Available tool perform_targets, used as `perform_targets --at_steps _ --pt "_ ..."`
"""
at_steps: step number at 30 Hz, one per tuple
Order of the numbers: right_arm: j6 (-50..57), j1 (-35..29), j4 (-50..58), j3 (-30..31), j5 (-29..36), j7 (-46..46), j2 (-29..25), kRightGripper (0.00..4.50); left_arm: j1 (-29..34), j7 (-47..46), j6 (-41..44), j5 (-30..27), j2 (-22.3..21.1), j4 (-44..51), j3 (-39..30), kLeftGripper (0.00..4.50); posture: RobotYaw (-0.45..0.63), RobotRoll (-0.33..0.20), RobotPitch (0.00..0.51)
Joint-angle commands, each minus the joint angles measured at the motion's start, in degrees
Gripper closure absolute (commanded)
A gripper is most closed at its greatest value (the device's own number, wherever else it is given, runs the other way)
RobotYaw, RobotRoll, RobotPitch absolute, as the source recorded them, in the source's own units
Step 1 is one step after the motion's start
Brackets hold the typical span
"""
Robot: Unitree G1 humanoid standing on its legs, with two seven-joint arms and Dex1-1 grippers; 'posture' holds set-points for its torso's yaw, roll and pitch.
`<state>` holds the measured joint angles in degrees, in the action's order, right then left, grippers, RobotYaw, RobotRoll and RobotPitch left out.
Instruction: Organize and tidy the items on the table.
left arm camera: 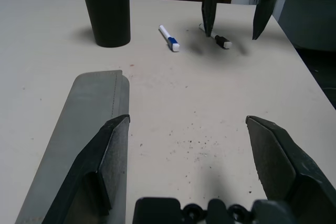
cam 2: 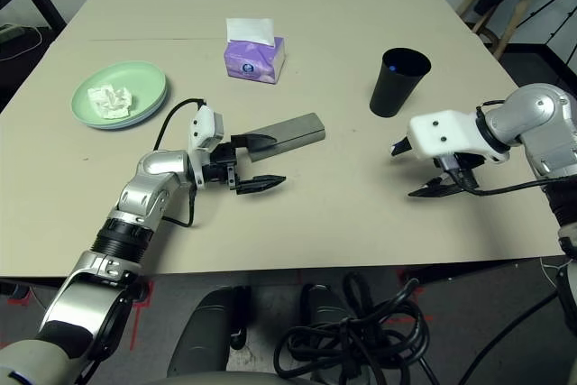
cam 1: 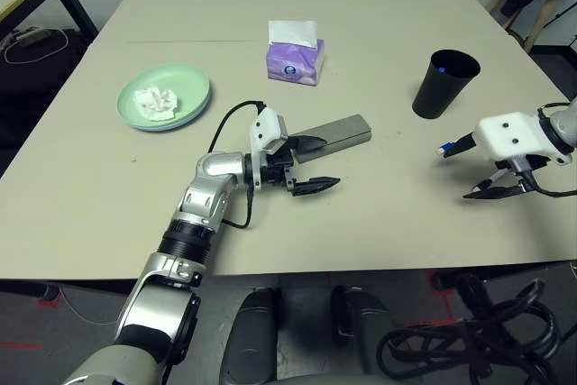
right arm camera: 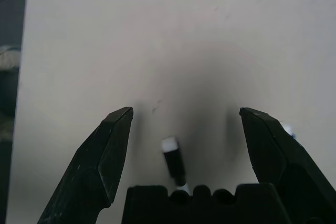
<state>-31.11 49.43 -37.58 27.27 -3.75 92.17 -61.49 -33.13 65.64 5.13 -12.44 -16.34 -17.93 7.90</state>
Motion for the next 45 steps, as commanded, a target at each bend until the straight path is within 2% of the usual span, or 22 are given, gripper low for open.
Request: perform_targets --at_steps 1,6,12,21,24,30,32,34,42,45 --pt "-6.7 3.76 -5.26 6.0 -2.44 0.33 -1.65 0.0 1.09 -0.72 1.04 -0.78 0.04 2.23 0.73 0.02 0.1 0.0 0.219" --pt "-14.29 9.76 -12.41 10.74 -6.55 0.33 -0.26 0.0 1.55 -1.85 1.59 -1.19 -0.08 3.55 0.57 0.02 0.11 0.0 0.231" --pt "-23.68 12.04 -18.47 9.67 -12.06 -0.53 2.64 0.0 1.53 -2.4 1.92 -1.44 -0.56 3.93 0.59 0.02 0.12 0.0 0.237" --pt "-30.86 13.66 -23.98 10.05 -23.39 -10.58 3.64 0.0 1.92 -3.47 2.38 -1.48 -0.94 4.96 0.68 0.02 0.13 0.0 0.237" --pt "-30.89 13.03 -24.61 9.65 -23.99 -11.5 3.85 0.0 2.03 -3.68 2.48 -1.51 -1.01 5.2 0.72 0.02 0.13 0.0 0.236" --pt "-25.88 10.8 -22.92 8.27 -21.32 -7.43 3.93 0.0 1.85 -3.71 2.45 -1.47 -1.09 5.09 0.85 0.02 0.13 0.0 0.236" --pt "-23.26 9.64 -21.48 7.38 -20.32 -5.75 3.9 0.39 1.76 -3.72 2.48 -1.46 -1.04 5.03 0.9 0.0 0.13 0.0 0.235" --pt "-21.32 8.41 -19.7 6.58 -19.33 -4.28 3.68 0.96 1.7 -3.72 2.53 -1.46 -0.99 5.06 0.95 0.0 0.13 0.0 0.234" --pt "-16.73 6.75 -15.02 6.12 -16.2 0.33 2.6 3.98 1.56 -3.68 2.4 -1.32 -1.14 4.92 0.99 0.0 0.13 0.0 0.212" --pt "-15.42 7.6 -14.15 6.98 -14.78 0.33 2.1 4.08 1.27 -3.51 2.18 -1.26 -1.23 4.35 0.94 0.0 0.12 0.0 0.198"
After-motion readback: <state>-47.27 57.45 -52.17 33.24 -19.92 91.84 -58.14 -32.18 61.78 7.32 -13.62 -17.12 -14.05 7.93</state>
